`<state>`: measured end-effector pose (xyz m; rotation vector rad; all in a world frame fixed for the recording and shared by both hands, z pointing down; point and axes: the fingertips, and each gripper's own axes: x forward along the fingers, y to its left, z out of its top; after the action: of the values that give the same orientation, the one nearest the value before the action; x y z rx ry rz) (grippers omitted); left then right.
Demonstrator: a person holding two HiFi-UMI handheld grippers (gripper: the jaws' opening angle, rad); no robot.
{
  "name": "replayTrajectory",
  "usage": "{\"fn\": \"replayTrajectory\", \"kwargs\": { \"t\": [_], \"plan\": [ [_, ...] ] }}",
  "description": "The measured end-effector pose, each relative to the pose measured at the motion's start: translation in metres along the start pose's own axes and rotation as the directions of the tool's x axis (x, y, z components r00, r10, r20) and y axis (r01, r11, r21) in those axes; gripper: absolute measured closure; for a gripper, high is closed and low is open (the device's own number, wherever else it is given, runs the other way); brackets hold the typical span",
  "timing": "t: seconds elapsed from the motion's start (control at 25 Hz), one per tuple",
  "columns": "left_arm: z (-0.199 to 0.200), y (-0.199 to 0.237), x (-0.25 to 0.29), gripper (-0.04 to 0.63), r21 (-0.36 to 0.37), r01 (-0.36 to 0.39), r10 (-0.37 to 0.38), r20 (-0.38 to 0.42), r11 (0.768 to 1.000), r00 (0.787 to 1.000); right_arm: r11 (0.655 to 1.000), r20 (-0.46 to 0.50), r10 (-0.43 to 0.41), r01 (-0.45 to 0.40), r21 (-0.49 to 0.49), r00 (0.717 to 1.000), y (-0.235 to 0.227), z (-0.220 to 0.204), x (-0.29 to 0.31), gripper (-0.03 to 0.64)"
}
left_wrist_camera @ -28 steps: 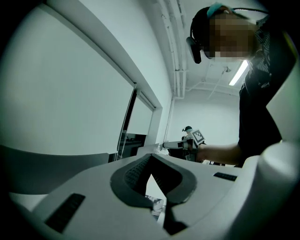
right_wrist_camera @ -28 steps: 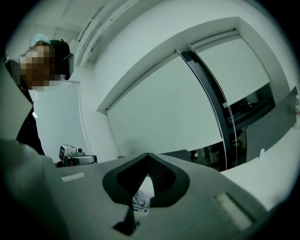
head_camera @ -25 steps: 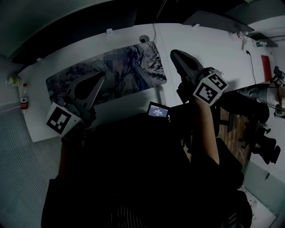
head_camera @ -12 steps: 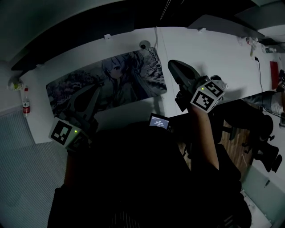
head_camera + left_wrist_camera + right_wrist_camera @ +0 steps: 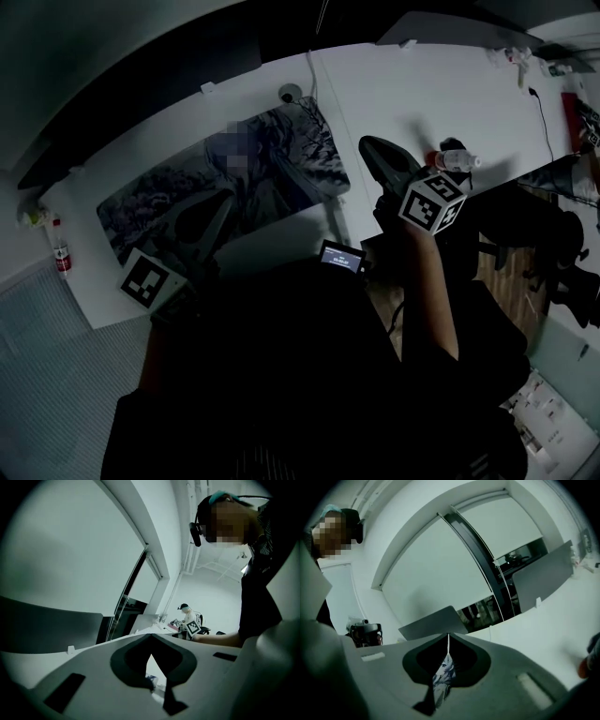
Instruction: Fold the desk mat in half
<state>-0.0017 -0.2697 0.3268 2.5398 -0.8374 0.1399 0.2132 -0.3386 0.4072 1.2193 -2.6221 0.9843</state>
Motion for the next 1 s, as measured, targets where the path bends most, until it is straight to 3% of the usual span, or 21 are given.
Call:
{"fn": "replayTrajectory", "kwargs": {
  "t": [0.12, 0.32, 0.44, 0.6, 0.76, 1.0],
  "plan": [
    [-0.015, -0.001, 0.004, 0.588, -0.022, 0.022, -0.024, -0.052, 1.000, 0.998, 0.998, -0.010, -0.044, 0.044, 0.032, 0.999, -0.021, -0.019, -0.005, 0.614],
    [-0.019, 0.000, 0.007, 0.588, -0.036, 0.045, -0.047, -0.066, 0.998, 0.997, 0.985, -0.047, -0.067, 0.074, 0.156, 0.997, -0.057, -0.060, -0.009, 0.614],
    [-0.026, 0.005, 0.011, 0.588, -0.029, 0.037, -0.040, -0.103, 0.999, 0.994, 0.987, -0.064, -0.062, 0.071, 0.142, 0.996, -0.054, -0.073, -0.004, 0.615],
    [-0.021, 0.002, 0.015, 0.589, -0.120, 0.024, -0.037, -0.109, 0.993, 0.993, 0.993, -0.175, -0.056, 0.072, 0.089, 0.983, -0.055, -0.103, 0.003, 0.614],
    [-0.023, -0.014, 0.019, 0.589, -0.076, 0.063, -0.073, -0.140, 0.995, 0.987, 0.996, -0.270, -0.026, 0.048, 0.074, 0.962, -0.063, -0.124, 0.008, 0.597],
    [-0.038, -0.026, 0.029, 0.588, -0.080, 0.047, -0.059, -0.152, 0.996, 0.987, 0.987, -0.302, -0.044, 0.088, 0.134, 0.952, -0.084, -0.153, 0.013, 0.512]
  ]
}}
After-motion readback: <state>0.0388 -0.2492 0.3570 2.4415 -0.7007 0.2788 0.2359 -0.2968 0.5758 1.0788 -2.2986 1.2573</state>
